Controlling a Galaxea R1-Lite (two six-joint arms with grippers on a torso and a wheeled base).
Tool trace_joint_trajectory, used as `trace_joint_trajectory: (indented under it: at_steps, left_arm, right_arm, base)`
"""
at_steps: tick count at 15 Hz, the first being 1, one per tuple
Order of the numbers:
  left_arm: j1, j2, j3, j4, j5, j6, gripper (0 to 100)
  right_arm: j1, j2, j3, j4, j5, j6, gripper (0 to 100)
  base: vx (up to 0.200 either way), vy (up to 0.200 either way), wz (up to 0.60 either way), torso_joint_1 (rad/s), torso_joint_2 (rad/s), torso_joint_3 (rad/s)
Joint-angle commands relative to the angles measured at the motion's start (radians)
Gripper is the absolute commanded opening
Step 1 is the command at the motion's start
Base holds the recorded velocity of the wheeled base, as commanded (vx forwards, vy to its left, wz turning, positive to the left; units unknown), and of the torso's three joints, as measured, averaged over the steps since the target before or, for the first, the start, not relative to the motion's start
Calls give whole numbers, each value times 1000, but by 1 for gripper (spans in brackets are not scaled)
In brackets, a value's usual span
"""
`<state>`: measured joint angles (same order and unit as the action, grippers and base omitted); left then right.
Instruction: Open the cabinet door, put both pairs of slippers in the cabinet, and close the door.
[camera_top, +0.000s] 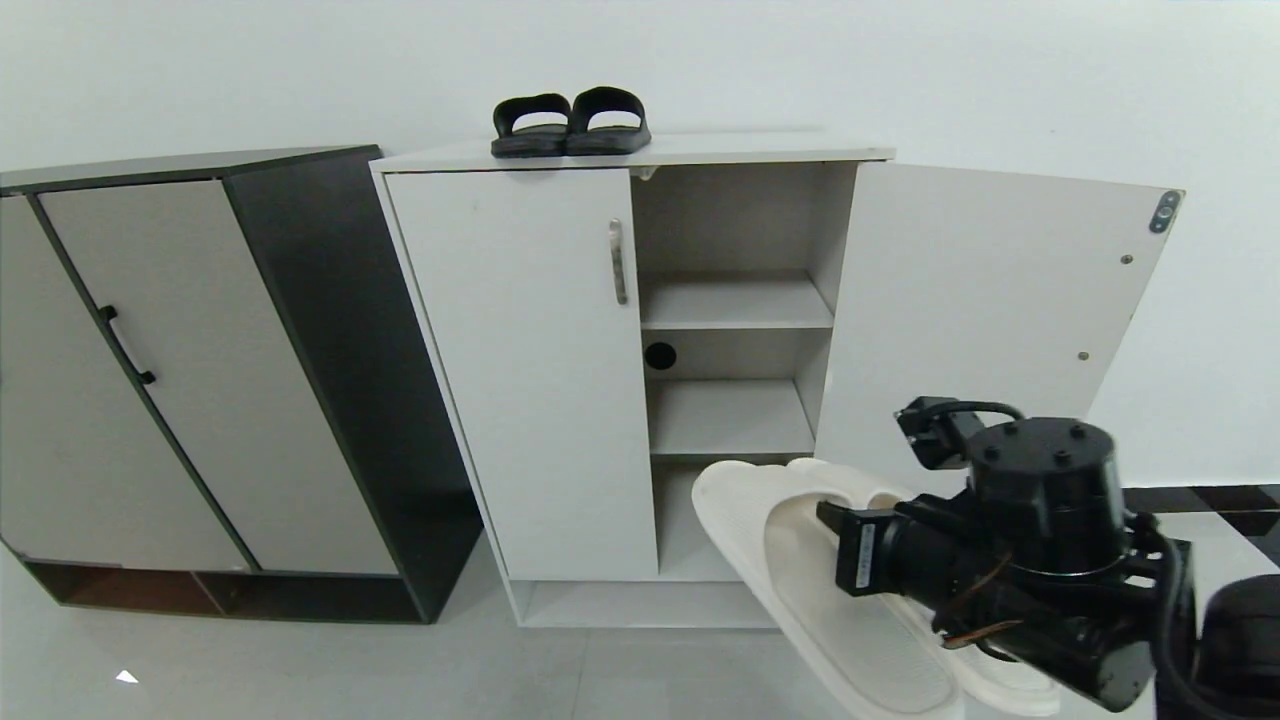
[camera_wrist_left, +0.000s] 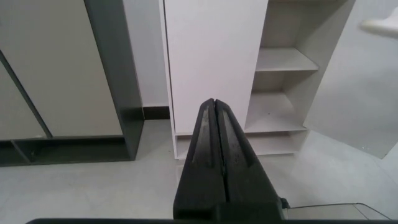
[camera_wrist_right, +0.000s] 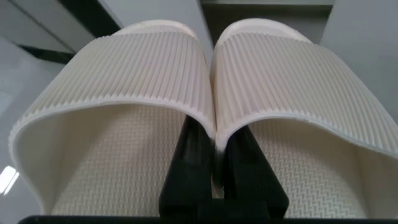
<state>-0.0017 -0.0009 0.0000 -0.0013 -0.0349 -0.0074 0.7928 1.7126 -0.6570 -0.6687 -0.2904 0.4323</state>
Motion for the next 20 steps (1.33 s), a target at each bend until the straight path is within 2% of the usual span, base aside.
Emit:
trace_joint_trajectory:
  at_steps: [1, 4, 7, 9, 13, 17, 18, 20]
  left_arm:
    - [0, 4, 0, 0, 0, 0, 0]
    - [0, 4, 0, 0, 0, 0, 0]
    - [0, 4, 0, 0, 0, 0, 0]
    - [0, 2, 0, 0, 0, 0, 0]
    - [0, 4, 0, 0, 3, 1, 0]
    - [0, 2, 0, 0, 3, 12, 0]
    - [0, 2, 0, 0, 4, 24, 0]
    - [0, 2, 0, 0, 4, 35, 0]
  right_arm:
    - [52, 157, -70, -8, -52, 6, 0]
    - [86, 213, -116, -3, -138, 3, 0]
    - [69, 279, -220, -3, -161, -1, 0]
    - [57, 329, -303, -2, -256, -30, 0]
    - [57, 343, -377, -18, -323, -84, 0]
    - [54, 387, -386, -256, -374, -224, 0]
    - [49, 421, -403, -311, -392, -254, 0]
    - [36, 480, -455, -333, -438, -265, 0]
  base:
    - [0, 0, 0, 0, 0, 0]
    - [0, 0, 0, 2, 2, -75]
    - [0, 0, 0, 2, 2, -165]
    - [0, 0, 0, 2, 2, -193]
    - [0, 0, 0, 8, 1, -199]
    - [0, 0, 0, 4, 6, -199]
    - [0, 0, 0, 2, -2, -198]
    - [0, 0, 0, 5, 2, -193]
